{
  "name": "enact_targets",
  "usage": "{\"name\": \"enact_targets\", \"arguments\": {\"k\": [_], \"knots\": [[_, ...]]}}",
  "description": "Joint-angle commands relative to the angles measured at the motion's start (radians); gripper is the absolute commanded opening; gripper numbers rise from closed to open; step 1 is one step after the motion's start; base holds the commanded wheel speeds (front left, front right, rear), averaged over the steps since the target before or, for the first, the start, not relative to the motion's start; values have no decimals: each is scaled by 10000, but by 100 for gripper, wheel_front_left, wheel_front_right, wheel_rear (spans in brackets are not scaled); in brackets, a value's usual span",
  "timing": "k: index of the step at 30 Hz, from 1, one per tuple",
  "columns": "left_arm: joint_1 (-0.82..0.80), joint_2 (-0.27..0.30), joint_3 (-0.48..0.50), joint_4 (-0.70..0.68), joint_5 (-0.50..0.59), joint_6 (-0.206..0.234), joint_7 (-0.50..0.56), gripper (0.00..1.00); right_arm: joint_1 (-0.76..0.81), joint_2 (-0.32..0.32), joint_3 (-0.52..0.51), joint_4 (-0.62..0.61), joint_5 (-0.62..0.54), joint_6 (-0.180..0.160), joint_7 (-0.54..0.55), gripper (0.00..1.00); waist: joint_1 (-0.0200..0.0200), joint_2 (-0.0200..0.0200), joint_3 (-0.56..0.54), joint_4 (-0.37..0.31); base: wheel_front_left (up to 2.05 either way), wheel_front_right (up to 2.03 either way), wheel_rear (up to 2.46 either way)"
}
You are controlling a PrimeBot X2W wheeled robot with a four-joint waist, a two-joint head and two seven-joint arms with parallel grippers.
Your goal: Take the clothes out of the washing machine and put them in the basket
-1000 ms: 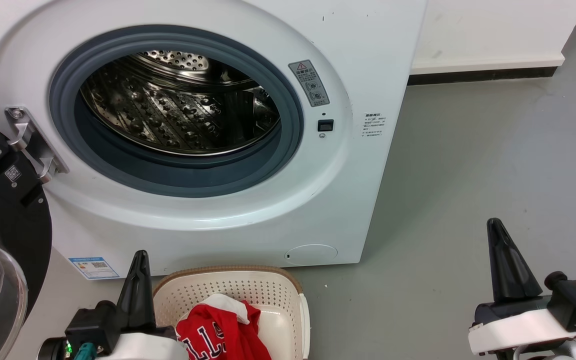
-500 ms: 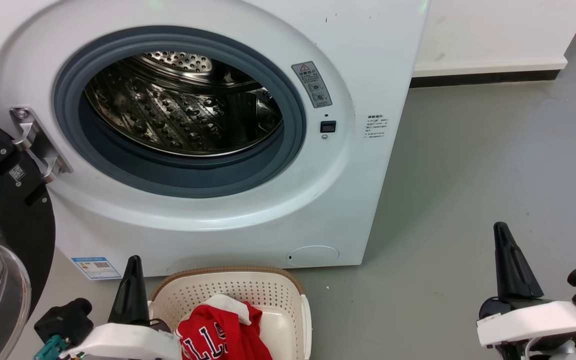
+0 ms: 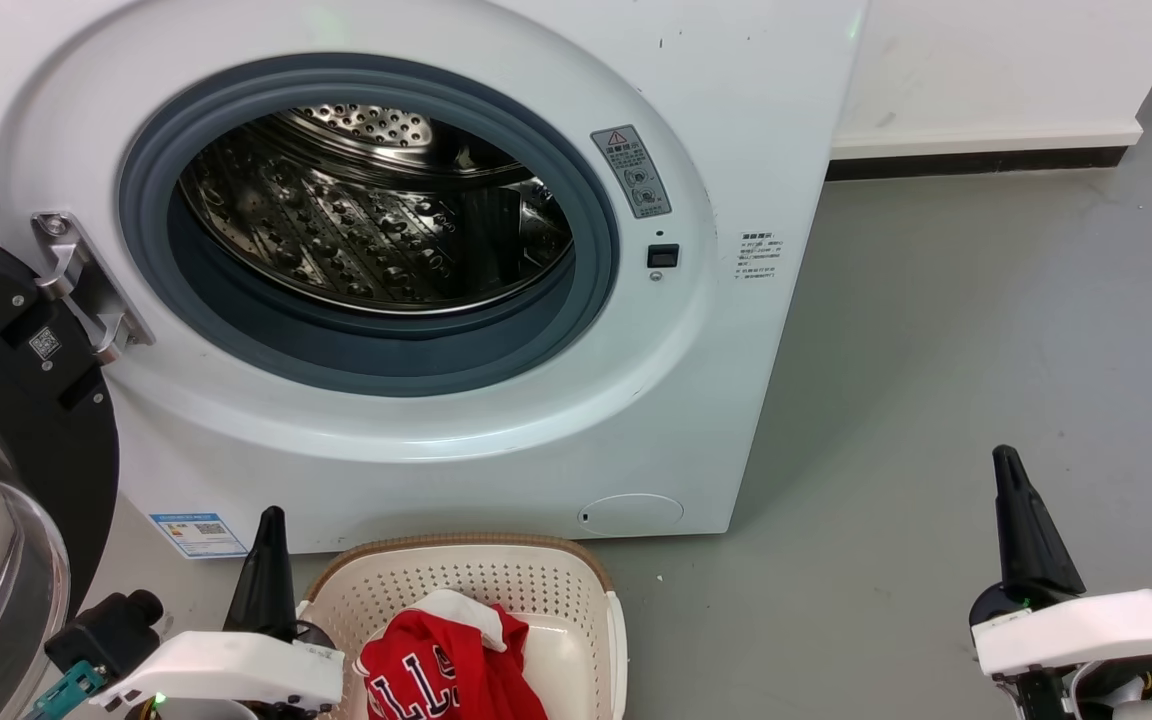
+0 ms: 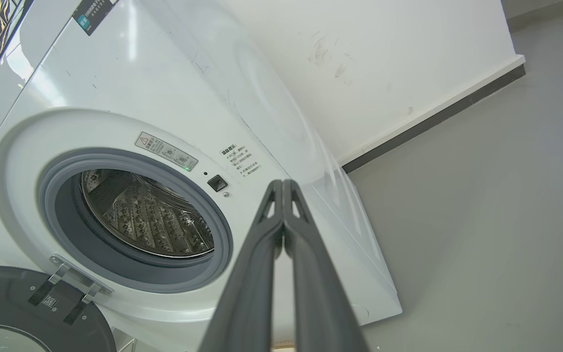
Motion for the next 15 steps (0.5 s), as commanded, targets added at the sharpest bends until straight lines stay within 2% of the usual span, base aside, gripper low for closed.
{"name": "enact_targets", "arguments": {"k": [1,15], "knots": [[-236,9,71,-43,-297,-51,53,0,-246,-93,-17,-75,332,0,66,0,0,0,-3,6,0,0,0],[-475,4,194,262,-2225,-220,525,0,-420,-134,-85,247,2383,-1,497,0,0,0,-51,90,0,0,0]]}}
